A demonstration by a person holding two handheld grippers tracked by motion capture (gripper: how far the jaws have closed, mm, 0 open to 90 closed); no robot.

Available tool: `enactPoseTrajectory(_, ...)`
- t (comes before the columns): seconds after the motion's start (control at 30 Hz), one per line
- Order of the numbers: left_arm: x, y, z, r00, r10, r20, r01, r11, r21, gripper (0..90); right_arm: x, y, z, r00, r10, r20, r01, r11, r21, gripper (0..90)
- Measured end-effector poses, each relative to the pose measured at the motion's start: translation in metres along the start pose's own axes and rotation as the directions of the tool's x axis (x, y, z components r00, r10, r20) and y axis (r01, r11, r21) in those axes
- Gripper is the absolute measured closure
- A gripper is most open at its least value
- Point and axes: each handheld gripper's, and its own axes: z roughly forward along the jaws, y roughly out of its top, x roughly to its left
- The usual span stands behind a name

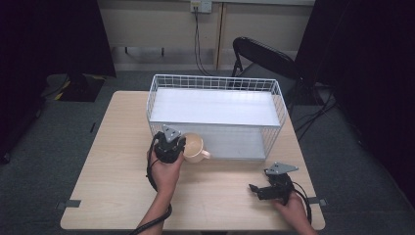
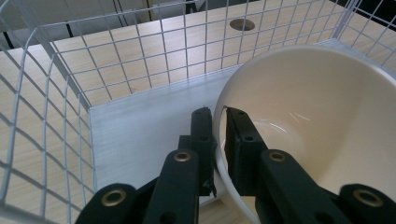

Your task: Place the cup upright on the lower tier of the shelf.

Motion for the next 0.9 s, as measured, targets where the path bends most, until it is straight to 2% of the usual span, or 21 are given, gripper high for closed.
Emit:
enactPoseTrajectory(0.47,-0.008,0.005,0.013,0.9998,-0.016,-0.014,0.015,0.9998,-0.012,82.2,0.0,0.0,0.0,1.0,0.001,0.0,-0.001,1.0,0.001,11.8)
enactPoseTrajectory(0.77,-0.009,0.007,0.022,0.9992,-0.006,-0.038,0.007,1.0,0.002,82.2,0.0,0.0,0.0,1.0,0.0,0.0,0.0,1.0,0.0,11.8)
enactPoseTrajectory(0.8,-0.01,0.007,0.024,0.999,-0.022,-0.04,0.022,0.9997,-0.007,82.2,0.0,0.0,0.0,1.0,0.0,0.0,0.0,1.0,0.001,11.8)
enactPoseTrajectory(0.83,-0.009,0.008,0.024,0.9989,-0.004,-0.046,0.004,1.0,0.004,82.2,0.0,0.0,0.0,1.0,0.001,0.0,-0.001,1.0,0.001,11.8)
enactPoseTrajectory(0.9,-0.01,0.008,0.025,0.9988,-0.008,-0.049,0.008,1.0,0.001,82.2,0.0,0.0,0.0,1.0,0.0,0.0,0.0,1.0,0.0,11.8)
